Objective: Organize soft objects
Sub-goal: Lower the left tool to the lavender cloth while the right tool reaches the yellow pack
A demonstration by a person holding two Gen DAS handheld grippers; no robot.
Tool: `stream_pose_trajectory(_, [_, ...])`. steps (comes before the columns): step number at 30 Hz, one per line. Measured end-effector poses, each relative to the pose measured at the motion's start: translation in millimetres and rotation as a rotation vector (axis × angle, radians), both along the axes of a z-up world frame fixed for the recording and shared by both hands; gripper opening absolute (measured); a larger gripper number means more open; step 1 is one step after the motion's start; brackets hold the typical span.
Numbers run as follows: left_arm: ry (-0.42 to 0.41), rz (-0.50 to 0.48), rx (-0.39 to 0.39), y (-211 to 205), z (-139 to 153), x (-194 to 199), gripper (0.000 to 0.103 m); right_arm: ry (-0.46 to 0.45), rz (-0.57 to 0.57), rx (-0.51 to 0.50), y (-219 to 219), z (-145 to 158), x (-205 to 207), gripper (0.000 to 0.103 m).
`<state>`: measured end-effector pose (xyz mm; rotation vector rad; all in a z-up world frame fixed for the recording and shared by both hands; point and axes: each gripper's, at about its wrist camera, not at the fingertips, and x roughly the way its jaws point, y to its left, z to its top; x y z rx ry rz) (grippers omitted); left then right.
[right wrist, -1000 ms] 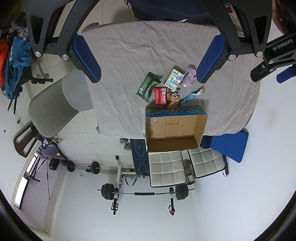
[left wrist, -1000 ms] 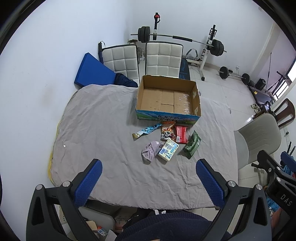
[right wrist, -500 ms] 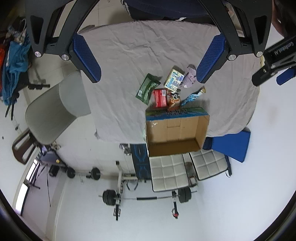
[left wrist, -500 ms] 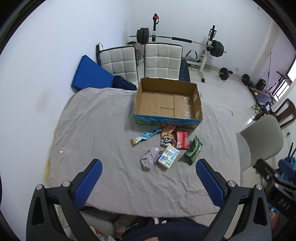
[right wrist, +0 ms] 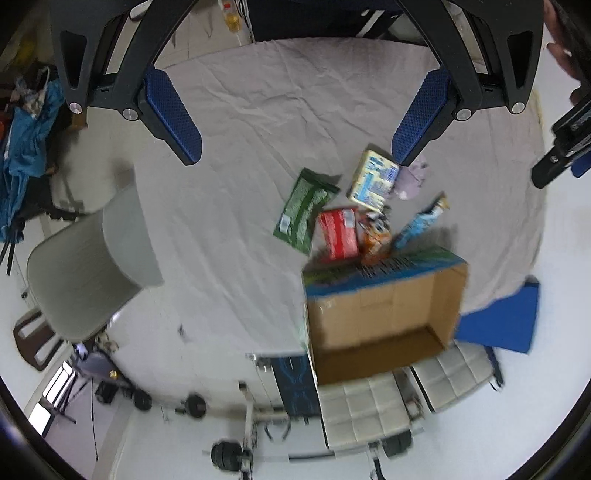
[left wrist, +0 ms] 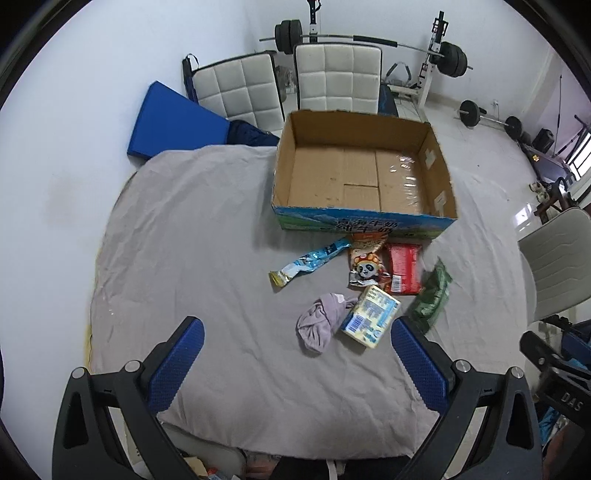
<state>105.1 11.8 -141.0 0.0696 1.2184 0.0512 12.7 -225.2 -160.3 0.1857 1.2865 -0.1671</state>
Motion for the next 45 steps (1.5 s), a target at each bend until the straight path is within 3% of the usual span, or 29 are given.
stream_pose_trajectory(8, [0.114,0.02,0.017,10,-89,43,0.103,0.176,-0.042,0.054,6,-129,52,0.103])
stream_pose_trajectory(11, [0.192,0.015,0.017,13,-132,59,0.103,0.258,-0.072,0.087,8,-176,64,0.103])
stream_pose_trajectory(16, [0.275,-0.033,-0.005,10,-186,78,0.103,0.349,-0.085,0.144,22,-232,75,0.103])
stream_pose_trajectory(24, [0.402,-0.094,-0.034,14,-252,87,0.094,0.391,-0.089,0.243,61,-266,98,0.103])
stream_pose_trajectory(28, [0.449,-0.126,-0.127,14,-269,90,0.094,0.42,-0.121,0.289,72,-282,105,0.103])
stream_pose_trajectory(31, [0.468,-0.171,-0.148,8,-276,94,0.091,0.437,-0.137,0.314,77,-290,107,0.103])
stream_pose_trajectory(38, [0.508,-0.144,-0.268,17,-288,91,0.062,0.464,-0.156,0.351,80,-302,104,0.103])
stream_pose_trajectory(45, [0.429,-0.045,-0.216,65,-274,71,0.059,0.463,-0.153,0.37,73,-296,89,0.103])
